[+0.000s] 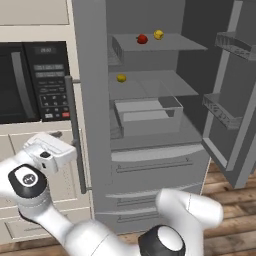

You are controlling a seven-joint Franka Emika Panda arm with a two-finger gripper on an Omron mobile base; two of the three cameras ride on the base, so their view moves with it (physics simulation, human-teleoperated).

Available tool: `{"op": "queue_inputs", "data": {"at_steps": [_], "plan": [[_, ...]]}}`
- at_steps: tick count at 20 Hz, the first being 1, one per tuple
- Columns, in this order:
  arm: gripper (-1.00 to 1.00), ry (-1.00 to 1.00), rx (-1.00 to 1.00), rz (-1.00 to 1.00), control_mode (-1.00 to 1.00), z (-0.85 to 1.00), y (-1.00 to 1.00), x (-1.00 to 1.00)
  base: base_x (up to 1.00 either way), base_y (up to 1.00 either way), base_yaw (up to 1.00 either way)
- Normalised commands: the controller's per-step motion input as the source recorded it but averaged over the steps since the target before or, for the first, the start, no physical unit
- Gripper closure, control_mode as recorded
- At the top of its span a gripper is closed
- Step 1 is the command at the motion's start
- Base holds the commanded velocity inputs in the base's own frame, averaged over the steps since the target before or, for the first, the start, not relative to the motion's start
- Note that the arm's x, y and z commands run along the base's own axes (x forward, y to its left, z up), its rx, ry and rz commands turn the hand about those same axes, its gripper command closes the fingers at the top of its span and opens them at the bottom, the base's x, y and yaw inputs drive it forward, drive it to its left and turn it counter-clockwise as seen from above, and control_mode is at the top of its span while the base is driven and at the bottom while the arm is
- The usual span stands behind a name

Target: Place the bell pepper in the correct fridge rack based on whether it is a fruit or vegetable. Finally, close the fridge door.

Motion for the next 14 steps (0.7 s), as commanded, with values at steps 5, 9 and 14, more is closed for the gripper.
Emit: {"op": "queue_inputs", "data": {"at_steps": [5,9,14], "plan": [[-1.0,0.0,0.0,-0.03,-1.0,-0.07,0.0,0.34,0.0,0.0,0.0],[-1.0,0.0,0.0,0.0,-1.0,-0.01,-0.1,0.2,0.0,0.0,0.0],[-1.0,0.0,0.0,0.0,-1.0,-0.01,-0.2,0.2,0.0,0.0,0.0]]}}
